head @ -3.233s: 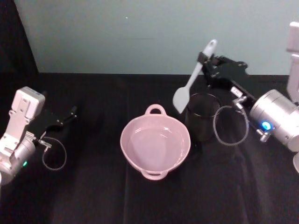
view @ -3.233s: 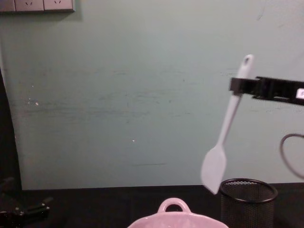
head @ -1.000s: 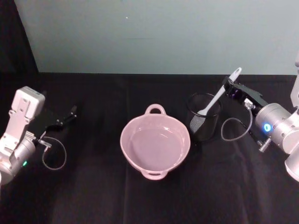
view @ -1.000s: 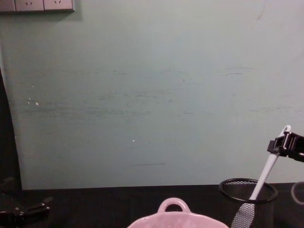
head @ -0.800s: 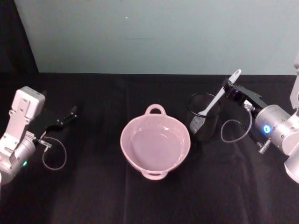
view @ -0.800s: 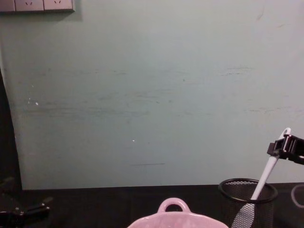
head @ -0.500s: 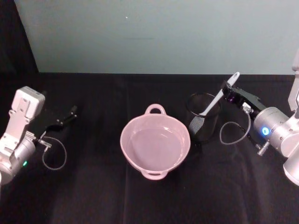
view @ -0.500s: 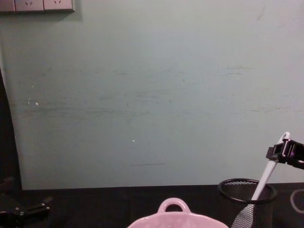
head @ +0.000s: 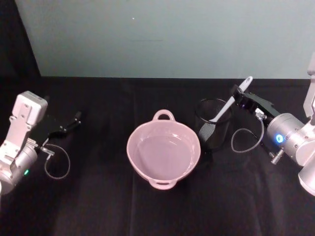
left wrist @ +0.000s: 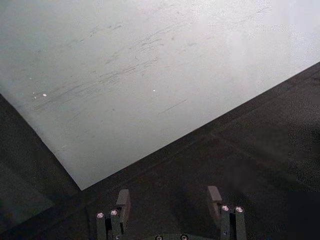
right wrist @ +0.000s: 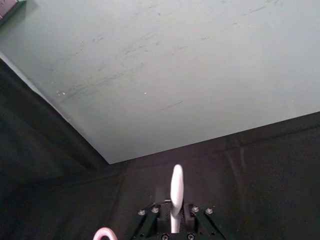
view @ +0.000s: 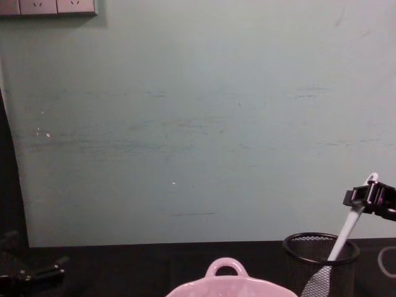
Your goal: Use the one hand to pick up the spoon and stir the clear water in the bowl.
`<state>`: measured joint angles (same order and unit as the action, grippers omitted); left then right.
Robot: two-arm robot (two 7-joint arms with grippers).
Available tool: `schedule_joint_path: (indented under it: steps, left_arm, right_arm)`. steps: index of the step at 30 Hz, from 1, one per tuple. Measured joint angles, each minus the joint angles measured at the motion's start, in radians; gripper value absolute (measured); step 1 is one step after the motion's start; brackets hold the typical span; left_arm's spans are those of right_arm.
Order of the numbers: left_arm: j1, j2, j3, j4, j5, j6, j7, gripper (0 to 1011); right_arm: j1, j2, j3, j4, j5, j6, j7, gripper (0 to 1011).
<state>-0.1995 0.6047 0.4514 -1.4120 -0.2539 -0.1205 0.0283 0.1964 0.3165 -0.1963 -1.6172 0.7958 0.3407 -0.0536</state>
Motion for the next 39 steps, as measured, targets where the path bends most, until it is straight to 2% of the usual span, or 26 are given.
schedule_joint_path:
  steps: [4, 5, 9, 10, 12, 16, 22, 27, 35, 39]
  left_arm:
    - [0.0, 0.0, 0.0, 0.0, 0.0, 0.0, 0.0, 1011]
    - [0.0, 0.0, 0.0, 0.0, 0.0, 0.0, 0.0, 1011]
    - [0.0, 0.0, 0.0, 0.0, 0.0, 0.0, 0.0, 1012]
    - [0.0, 0.0, 0.0, 0.0, 0.0, 0.0, 0.0, 1011]
    - [0.0, 0.0, 0.0, 0.0, 0.0, 0.0, 0.0, 1011]
    - [0.0, 0.0, 0.0, 0.0, 0.0, 0.0, 0.0, 1011]
    - [0.0, 0.0, 0.0, 0.0, 0.0, 0.0, 0.0, 1011]
    - [0.0, 0.0, 0.0, 0.0, 0.0, 0.0, 0.0, 1011]
    - [0.0, 0.0, 0.0, 0.0, 0.0, 0.0, 0.0, 1011]
    - [0.0, 0.0, 0.0, 0.0, 0.0, 0.0, 0.0, 1011]
  right_arm:
    - [0.0, 0.0, 0.0, 0.0, -0.001, 0.0, 0.0, 314]
    - [0.0, 0.0, 0.001, -0.001, -0.001, 0.0, 0.0, 373]
    - [0.001, 0.0, 0.001, -0.001, -0.001, 0.001, -0.001, 452]
    - [0.001, 0.0, 0.001, -0.001, -0.001, 0.001, -0.001, 513]
    - [0.001, 0.0, 0.001, -0.001, -0.002, 0.001, -0.001, 549]
    - [0.001, 0.0, 0.001, -0.002, -0.002, 0.001, -0.001, 715]
    - [0.001, 0.0, 0.001, -0.002, -0.003, 0.002, -0.001, 864]
    - [-0.009, 0.02, -0.007, -0.021, -0.027, 0.001, -0.002, 1000]
    - [-0.047, 0.046, -0.005, -0.077, -0.067, 0.006, -0.009, 1003]
    - [-0.085, 0.067, 0.003, -0.126, -0.107, 0.0, -0.016, 1002]
